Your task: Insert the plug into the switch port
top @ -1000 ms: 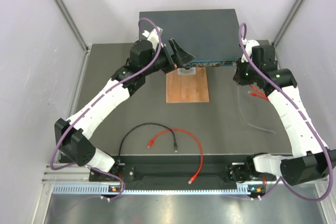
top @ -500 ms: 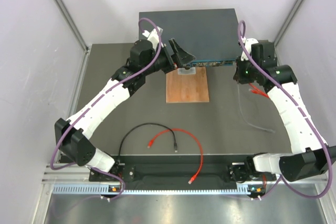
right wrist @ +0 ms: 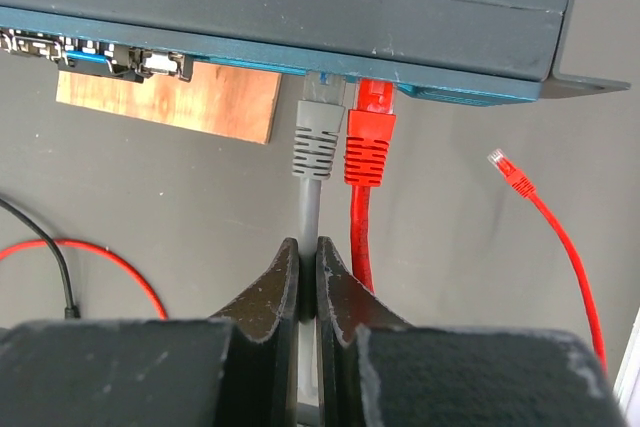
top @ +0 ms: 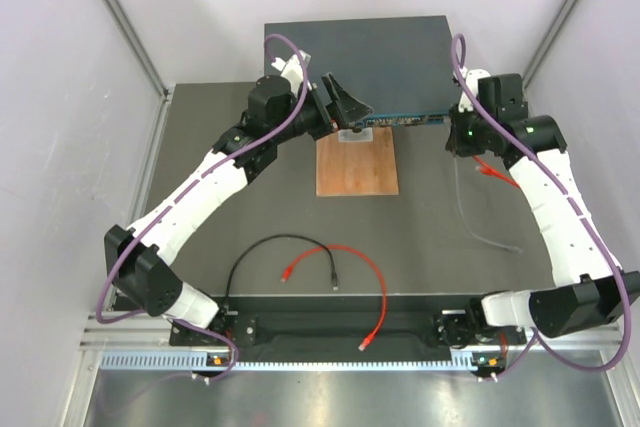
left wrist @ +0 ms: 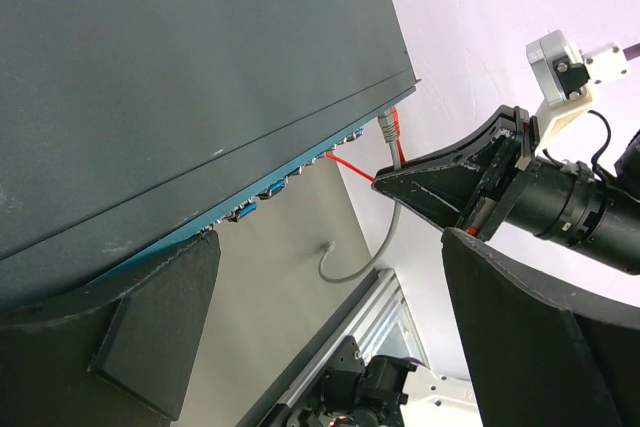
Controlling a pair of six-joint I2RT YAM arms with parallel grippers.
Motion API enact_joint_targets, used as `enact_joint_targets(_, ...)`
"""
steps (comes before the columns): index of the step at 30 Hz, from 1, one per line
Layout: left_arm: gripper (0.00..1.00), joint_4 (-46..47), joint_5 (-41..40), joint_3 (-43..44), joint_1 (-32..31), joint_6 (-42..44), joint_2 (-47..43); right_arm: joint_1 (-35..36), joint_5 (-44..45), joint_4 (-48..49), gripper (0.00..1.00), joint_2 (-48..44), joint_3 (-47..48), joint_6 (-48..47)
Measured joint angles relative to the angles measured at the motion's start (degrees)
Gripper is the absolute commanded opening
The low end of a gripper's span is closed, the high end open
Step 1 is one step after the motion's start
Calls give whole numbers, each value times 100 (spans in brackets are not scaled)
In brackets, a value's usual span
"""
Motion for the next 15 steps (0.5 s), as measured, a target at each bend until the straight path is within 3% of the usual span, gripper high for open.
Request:
enact_joint_targets(3, 99, 0, 20, 0, 0, 17, -2, 0, -4, -11, 7, 0, -2, -20)
enact_joint_targets(7, 99, 13, 61, -39, 0, 52, -28, 0, -2, 396, 31, -28, -46, -48)
enact_joint_targets(12, 99, 105, 68, -155, 0, 223, -120, 7, -120, 767, 46, -251, -120, -44)
enact_joint_targets(13, 99, 114, 52, -197, 2, 280, -162, 4, -90, 846, 54, -319, -125, -61)
enact_joint_targets(15, 99, 129, -17, -304, 28, 413, -289, -11, -15, 942, 61, -450, -125, -81)
